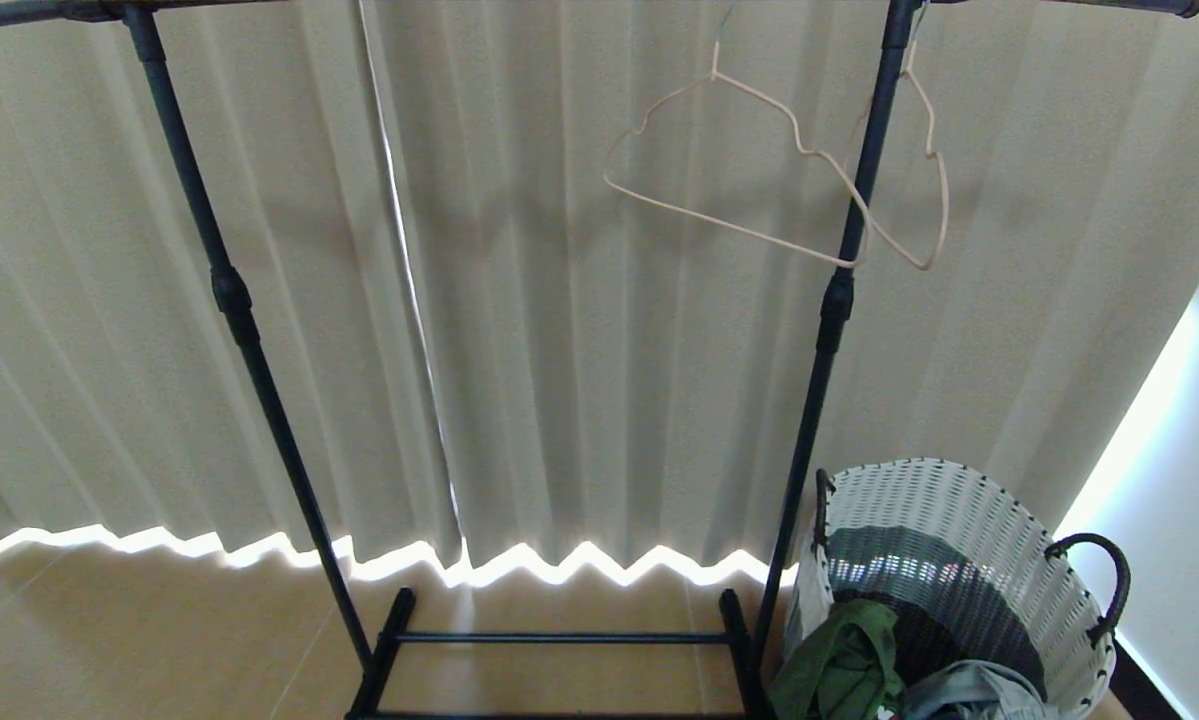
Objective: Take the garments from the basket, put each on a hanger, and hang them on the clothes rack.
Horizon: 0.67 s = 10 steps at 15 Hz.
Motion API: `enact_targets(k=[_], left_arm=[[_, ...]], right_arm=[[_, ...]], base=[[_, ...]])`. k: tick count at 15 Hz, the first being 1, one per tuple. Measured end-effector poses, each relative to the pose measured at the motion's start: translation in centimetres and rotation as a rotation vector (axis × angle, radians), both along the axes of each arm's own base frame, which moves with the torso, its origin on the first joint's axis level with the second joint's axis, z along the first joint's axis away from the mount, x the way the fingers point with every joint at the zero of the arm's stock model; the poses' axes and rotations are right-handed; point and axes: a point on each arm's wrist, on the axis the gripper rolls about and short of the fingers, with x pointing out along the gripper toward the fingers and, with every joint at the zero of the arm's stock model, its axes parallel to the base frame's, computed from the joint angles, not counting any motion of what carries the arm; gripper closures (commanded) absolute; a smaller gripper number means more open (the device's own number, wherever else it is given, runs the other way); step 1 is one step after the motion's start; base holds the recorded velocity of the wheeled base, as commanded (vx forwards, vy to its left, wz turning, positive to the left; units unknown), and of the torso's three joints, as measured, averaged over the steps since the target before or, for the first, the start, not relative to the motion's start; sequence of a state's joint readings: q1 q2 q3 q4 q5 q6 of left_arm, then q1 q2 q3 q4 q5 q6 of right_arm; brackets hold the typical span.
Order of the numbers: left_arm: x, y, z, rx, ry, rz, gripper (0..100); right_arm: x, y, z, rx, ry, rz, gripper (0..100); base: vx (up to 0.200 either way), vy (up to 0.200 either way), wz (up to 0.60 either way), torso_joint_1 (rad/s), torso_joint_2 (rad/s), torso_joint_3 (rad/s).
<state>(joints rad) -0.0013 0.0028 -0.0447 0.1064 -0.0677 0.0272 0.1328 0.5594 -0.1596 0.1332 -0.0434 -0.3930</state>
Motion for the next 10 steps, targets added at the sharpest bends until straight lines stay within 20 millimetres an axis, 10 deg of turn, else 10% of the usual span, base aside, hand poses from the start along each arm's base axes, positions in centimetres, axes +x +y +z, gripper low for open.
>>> enact_targets(k=[10], left_arm=[[0.0, 0.0, 0.0, 0.000, -0.001, 0.000, 100]], right_arm=[[8.4, 0.9, -3.9, -0.435, 0.559, 0.163, 0]], base=[[0.000, 0.000, 0.00, 0.000, 0.00, 0.000]])
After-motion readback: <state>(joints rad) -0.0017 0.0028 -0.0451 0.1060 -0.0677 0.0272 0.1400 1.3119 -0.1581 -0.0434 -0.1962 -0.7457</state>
